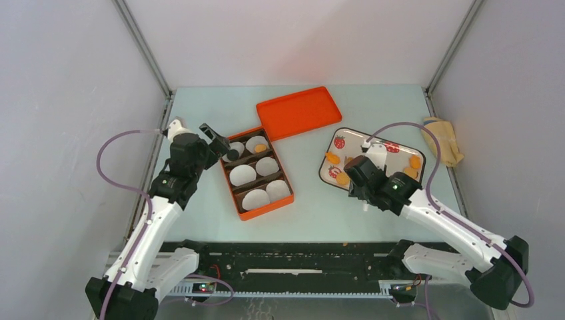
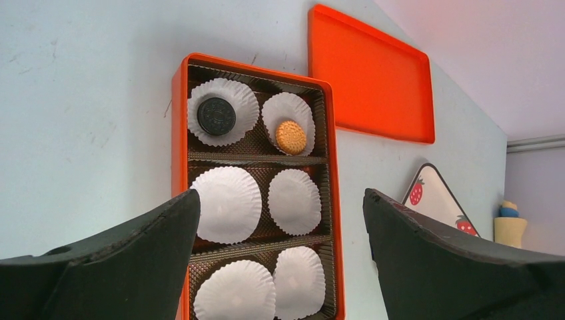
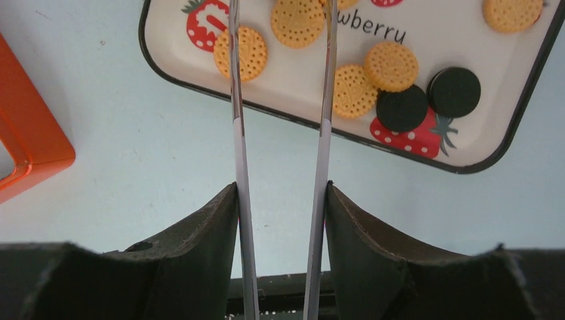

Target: Pack the cookies

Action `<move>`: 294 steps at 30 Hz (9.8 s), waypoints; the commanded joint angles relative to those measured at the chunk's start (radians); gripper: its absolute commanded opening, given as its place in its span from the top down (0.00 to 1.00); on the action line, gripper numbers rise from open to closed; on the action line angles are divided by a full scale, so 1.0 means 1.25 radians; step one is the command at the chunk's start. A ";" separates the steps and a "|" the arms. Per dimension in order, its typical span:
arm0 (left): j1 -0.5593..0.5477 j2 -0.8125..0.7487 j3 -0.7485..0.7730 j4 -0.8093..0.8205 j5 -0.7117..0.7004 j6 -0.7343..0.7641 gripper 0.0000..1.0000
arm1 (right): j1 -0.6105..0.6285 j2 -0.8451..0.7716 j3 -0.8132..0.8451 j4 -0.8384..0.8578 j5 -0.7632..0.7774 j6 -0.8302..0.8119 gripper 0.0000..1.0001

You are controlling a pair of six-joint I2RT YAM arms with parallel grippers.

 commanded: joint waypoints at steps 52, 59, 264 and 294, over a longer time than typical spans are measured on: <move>0.006 -0.011 0.034 -0.030 0.000 0.007 0.04 | -0.005 -0.018 0.139 0.080 -0.096 -0.021 0.74; 0.087 -0.010 0.084 -0.068 0.041 -0.013 0.04 | 0.076 0.127 0.257 0.146 -0.150 -0.079 0.75; 0.133 0.010 0.064 -0.053 0.195 0.023 0.03 | -0.007 -0.027 0.052 -0.106 0.029 0.128 0.46; 0.133 0.029 0.046 -0.034 0.201 0.019 0.03 | -0.286 0.041 -0.060 0.157 -0.172 -0.036 0.47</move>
